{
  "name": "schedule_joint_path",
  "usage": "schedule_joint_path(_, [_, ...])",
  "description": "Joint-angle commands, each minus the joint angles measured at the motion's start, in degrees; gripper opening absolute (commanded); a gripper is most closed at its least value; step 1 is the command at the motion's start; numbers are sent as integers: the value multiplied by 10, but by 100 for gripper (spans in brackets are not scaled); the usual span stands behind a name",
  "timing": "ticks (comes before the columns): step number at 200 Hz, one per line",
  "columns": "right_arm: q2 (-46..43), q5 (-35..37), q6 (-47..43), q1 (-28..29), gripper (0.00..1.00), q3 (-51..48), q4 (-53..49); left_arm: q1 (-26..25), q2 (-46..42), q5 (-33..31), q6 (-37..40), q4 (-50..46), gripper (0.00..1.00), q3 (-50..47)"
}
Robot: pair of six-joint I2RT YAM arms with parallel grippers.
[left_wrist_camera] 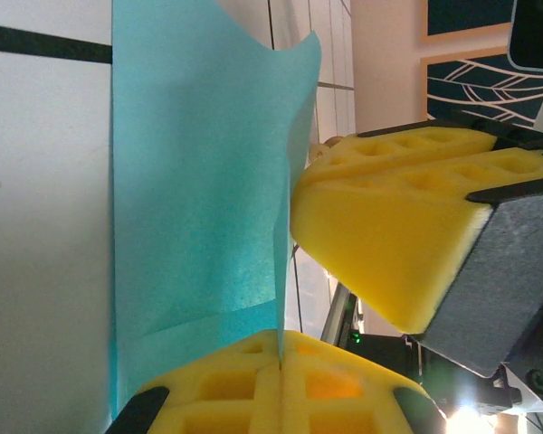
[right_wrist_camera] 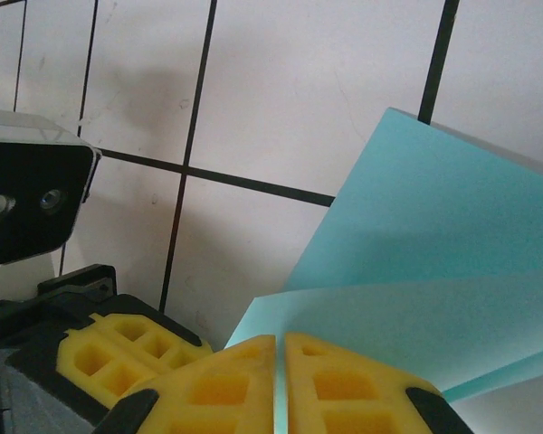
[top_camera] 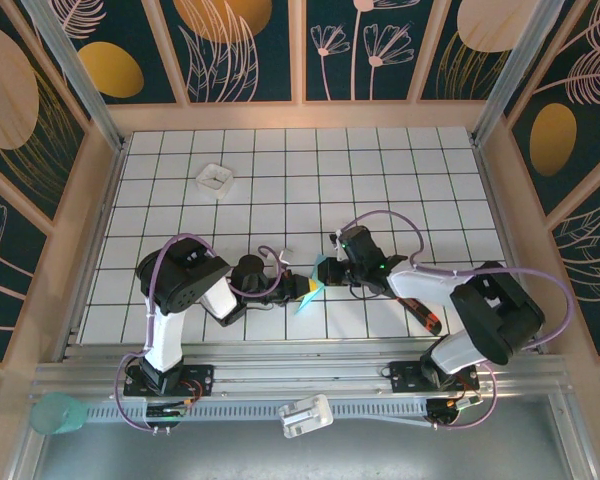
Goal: Fold a paper plane with a square sheet of paper (pick it up from the middle)
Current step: Fold the wing for the fifth time at the center of the table.
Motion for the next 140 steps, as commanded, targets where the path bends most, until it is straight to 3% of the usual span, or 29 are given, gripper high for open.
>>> schedule_joint_path(1, [12, 3, -11, 4, 10, 9, 10, -2, 31, -24, 30, -98, 0, 1])
schedule_joint_path(140, [26, 36, -15, 4, 9, -9, 1, -1, 34, -29, 36, -185, 0, 17])
